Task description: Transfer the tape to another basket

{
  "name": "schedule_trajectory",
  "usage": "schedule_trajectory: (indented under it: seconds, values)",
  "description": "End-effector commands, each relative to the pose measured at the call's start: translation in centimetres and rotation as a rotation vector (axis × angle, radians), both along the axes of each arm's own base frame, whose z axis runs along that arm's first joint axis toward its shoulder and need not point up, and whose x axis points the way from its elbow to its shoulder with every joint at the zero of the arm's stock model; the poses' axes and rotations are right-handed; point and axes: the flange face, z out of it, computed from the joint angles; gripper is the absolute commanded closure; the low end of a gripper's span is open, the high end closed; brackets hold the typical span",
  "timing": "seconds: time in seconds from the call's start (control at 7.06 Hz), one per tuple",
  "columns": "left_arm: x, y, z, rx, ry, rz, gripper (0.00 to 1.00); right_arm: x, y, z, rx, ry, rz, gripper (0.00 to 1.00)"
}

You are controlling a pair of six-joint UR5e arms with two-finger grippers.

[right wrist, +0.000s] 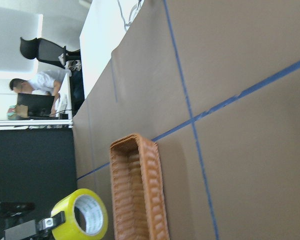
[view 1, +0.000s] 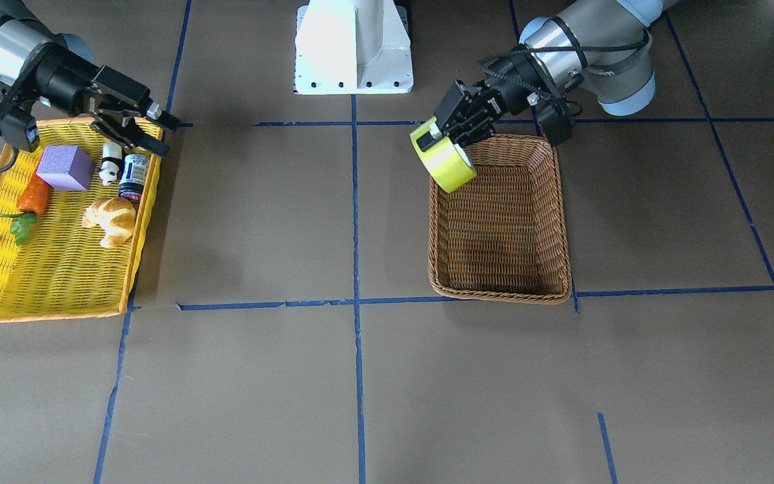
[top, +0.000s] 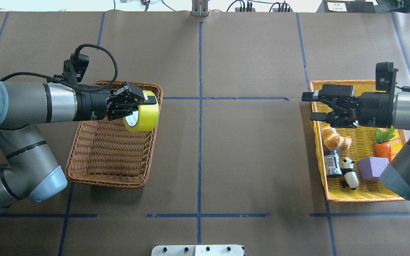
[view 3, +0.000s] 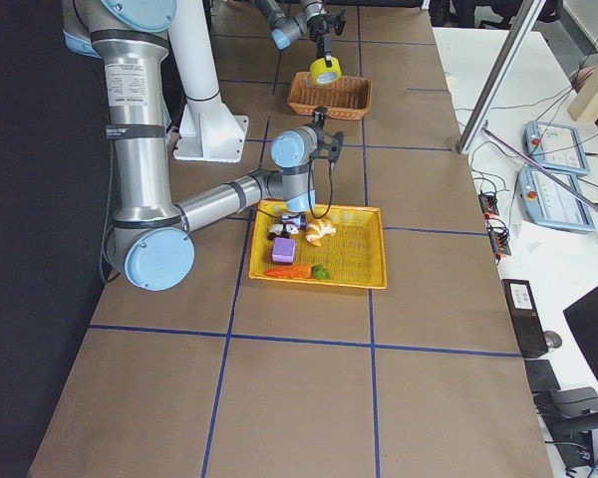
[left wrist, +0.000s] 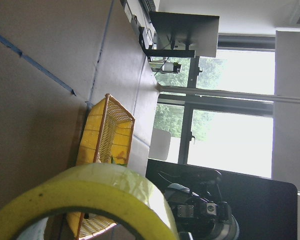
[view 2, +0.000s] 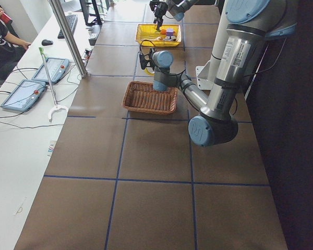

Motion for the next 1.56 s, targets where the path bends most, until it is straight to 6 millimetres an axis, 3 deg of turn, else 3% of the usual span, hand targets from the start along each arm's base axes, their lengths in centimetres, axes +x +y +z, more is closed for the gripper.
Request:
schedule_trajectory:
  seconds: [0.0, 0.28, 0.43, 0.57, 0.99, 1.13, 1.28, 1.42]
  values:
    - [1.7, -1.7, 2.6, -0.070, -0.394, 0.051, 1.00, 1.2, -0.1, 3.1, 0.020, 0.109, 0.026, 0.00]
    - [3.9, -1.3, 4.9, -0.122, -0.559, 0.098, 1.00, 1.1, 0.0, 2.9, 0.022, 0.107, 0.027, 0.00]
    - [7.4, 0.6, 5.6, -0.113, -0.631, 0.092, 1.00, 0.9, 0.0, 3.1, 0.021, 0.108, 0.023, 0.00]
    - [9.4, 0.4, 5.3, -0.106, -0.650, 0.085, 1.00, 0.5, -0.3, 3.4, 0.018, 0.113, 0.028, 0.00]
    - [11.0, -0.6, 7.2, -0.081, -0.700, 0.105, 0.97, -0.5, 0.1, 3.2, 0.022, 0.111, 0.007, 0.00]
    - [11.0, -0.7, 7.2, -0.082, -0.700, 0.104, 0.82, -0.6, 0.1, 3.7, 0.016, 0.129, 0.004, 0.00]
    - [10.9, -0.7, 7.2, -0.081, -0.700, 0.103, 0.35, 0.8, -1.3, 4.3, 0.039, 0.229, -0.007, 0.00]
    - [10.2, -0.9, 6.4, -0.026, -0.701, 0.115, 0.30, 1.8, -2.8, 4.3, 0.121, 0.340, -0.047, 0.00]
